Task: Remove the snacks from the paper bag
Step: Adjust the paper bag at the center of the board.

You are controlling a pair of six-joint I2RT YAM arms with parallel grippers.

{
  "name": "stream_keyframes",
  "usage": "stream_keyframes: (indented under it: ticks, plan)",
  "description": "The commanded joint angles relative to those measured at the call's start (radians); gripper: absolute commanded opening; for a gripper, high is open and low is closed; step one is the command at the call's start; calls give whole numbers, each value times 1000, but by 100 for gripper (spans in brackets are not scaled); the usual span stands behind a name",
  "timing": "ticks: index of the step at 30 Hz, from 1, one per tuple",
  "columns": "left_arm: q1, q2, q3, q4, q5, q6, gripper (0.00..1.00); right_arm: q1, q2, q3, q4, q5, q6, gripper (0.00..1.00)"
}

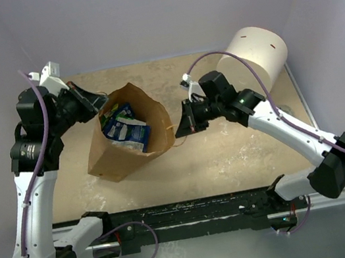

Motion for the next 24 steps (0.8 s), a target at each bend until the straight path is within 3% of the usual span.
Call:
stream_keyframes:
  ticks: [1,4,11,14,19,24]
  plan:
    - [-1,-49,-90,206,225,-139,0,-2,-103,-106,-4,14,-46,4]
    - [-1,-52,-112,219,279,-179,0,-1,-114,-147,0,2,-54,5]
    - [-1,29,-41,32,290,-163,0,-2,-95,-67,-159,112,-194,13]
    - [-1,17,-80,110,333,-229,0,-1,-99,-45,-181,168,-220,13]
    - [-1,-48,-253,296,382,-388,0,-2,-105,-131,-69,42,-133,12]
    - [-2,-58,-251,304,428,-373,0,1,-144,-204,-12,27,-76,11]
